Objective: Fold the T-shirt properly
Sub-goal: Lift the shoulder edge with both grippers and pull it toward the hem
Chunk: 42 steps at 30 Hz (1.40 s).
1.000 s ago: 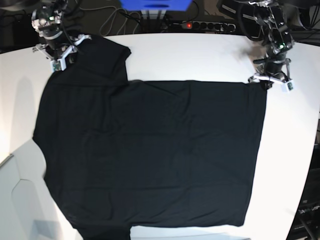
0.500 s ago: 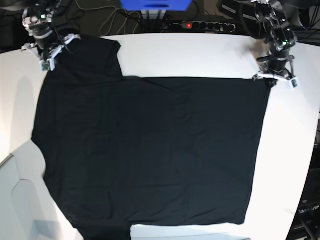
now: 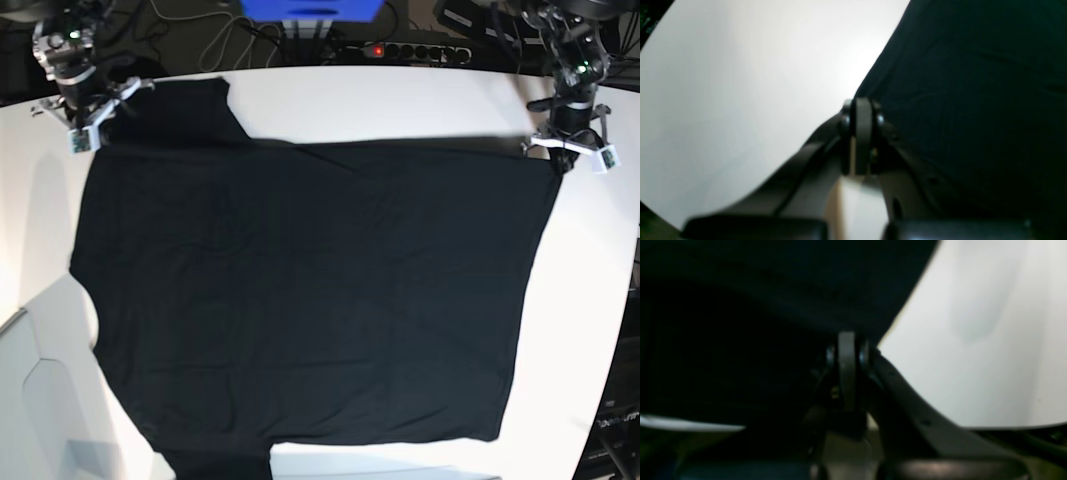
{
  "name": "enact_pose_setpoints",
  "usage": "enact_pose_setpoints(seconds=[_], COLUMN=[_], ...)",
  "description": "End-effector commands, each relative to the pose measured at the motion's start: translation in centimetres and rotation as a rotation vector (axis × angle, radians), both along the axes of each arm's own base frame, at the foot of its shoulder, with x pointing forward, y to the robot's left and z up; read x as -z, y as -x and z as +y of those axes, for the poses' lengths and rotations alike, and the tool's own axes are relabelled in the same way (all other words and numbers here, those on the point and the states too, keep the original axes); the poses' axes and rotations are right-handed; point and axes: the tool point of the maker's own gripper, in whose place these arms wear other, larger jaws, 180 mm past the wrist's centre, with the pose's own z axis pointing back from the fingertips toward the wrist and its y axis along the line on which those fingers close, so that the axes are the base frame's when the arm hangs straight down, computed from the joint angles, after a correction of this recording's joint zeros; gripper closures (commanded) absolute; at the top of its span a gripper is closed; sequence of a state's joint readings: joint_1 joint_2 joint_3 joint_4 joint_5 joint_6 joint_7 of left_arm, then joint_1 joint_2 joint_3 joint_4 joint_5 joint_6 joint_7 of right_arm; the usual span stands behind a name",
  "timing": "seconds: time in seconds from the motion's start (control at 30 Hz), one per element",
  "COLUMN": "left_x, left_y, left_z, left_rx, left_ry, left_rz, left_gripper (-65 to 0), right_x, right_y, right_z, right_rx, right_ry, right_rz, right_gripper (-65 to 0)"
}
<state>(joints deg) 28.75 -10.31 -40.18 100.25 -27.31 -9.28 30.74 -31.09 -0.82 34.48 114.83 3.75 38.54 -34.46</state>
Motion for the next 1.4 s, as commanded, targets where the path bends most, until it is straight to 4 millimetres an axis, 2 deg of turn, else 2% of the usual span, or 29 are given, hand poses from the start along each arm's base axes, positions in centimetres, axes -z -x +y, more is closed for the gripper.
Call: enact_pose_setpoints(seconds=[0.0, 0.27, 0.43, 0.63, 0.77, 0.97, 1.1, 1.23, 1.37], left_x=[-1.4, -1.2, -1.4, -2.2, -2.7, -4.3, -5.5, -6.1, -5.9], left_y=[-0.3, 0.8, 1.2, -0.4, -1.6, -4.1, -6.1, -7.9, -9.4], left_z=[0.4, 0.0, 0.5, 0.6, 0.6, 0.7, 0.8, 1.0, 1.6], left_rx=[0.009, -0.013, -0.045, -0.045, -0.05, -0.055, -0.054, -0.069, -0.088], left_ry=[-0.031, -0.024, -0.019, -0.023, -0.018, -0.017, -0.012, 0.009, 0.036], left_rz=[-0.035, -0.029, -0.04, -0.084, -0.118, -0.191, -0.246, -0.289, -0.309], left_gripper=[0.0, 0.0, 0.0, 0.0, 0.0, 0.0, 0.0, 0.0, 0.0], right_x=[-1.0, -1.0, -1.2, -2.5, -4.3, -7.6, -10.0, -10.6, -10.2], right_y=[-0.2, 1.2, 0.7, -3.4, -6.7, -11.4, -14.0, -16.4, -19.1], right_z=[-0.2, -1.7, -1.5, 0.1, 0.7, -0.3, -0.4, 0.8, 2.2], right_rx=[-0.02, 0.02, 0.015, -0.032, -0.049, -0.042, -0.048, -0.095, -0.147], right_ry=[0.011, 0.03, 0.027, 0.005, 0.001, 0.077, 0.087, 0.065, 0.028], right_rz=[-0.028, -0.008, -0.021, -0.118, -0.203, -0.318, -0.402, -0.431, -0.43], right_gripper=[0.0, 0.0, 0.0, 0.0, 0.0, 0.0, 0.0, 0.0, 0.0])
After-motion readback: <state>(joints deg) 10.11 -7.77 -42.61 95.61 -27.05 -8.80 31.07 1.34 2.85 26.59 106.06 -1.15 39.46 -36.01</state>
